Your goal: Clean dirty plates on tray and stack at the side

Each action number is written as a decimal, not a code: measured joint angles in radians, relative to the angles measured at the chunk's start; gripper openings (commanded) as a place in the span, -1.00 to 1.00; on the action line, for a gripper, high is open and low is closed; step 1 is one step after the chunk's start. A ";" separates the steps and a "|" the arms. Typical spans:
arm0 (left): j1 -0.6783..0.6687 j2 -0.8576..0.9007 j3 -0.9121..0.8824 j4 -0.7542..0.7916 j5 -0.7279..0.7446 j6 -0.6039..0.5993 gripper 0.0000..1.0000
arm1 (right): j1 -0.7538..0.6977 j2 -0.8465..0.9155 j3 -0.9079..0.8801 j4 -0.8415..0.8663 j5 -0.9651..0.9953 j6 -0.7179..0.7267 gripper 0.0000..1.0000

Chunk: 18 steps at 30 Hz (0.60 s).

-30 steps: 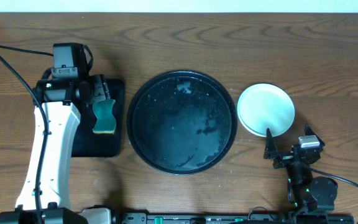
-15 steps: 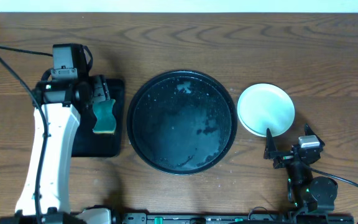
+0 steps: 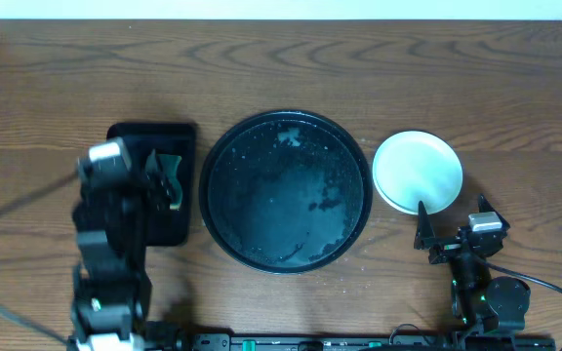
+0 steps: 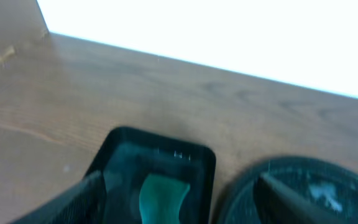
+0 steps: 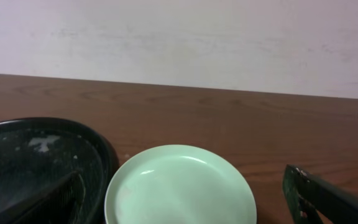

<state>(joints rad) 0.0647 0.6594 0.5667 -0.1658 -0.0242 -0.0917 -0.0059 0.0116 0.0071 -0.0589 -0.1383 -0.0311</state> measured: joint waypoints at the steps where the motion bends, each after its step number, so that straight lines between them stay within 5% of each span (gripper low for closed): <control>1: 0.000 -0.057 -0.058 0.041 0.001 0.002 0.53 | 0.000 0.000 0.000 0.000 0.000 0.000 0.98; 6: 0.000 -0.298 -0.285 0.178 0.003 0.026 0.52 | 0.000 0.000 0.000 0.000 0.000 0.000 0.99; 18: 0.000 -0.615 -0.525 0.190 0.003 0.103 0.53 | 0.000 0.000 0.000 0.000 0.000 0.000 0.98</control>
<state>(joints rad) 0.0647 0.0448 0.0422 0.0238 -0.0208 0.0116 -0.0059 0.0120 0.0071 -0.0593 -0.1383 -0.0311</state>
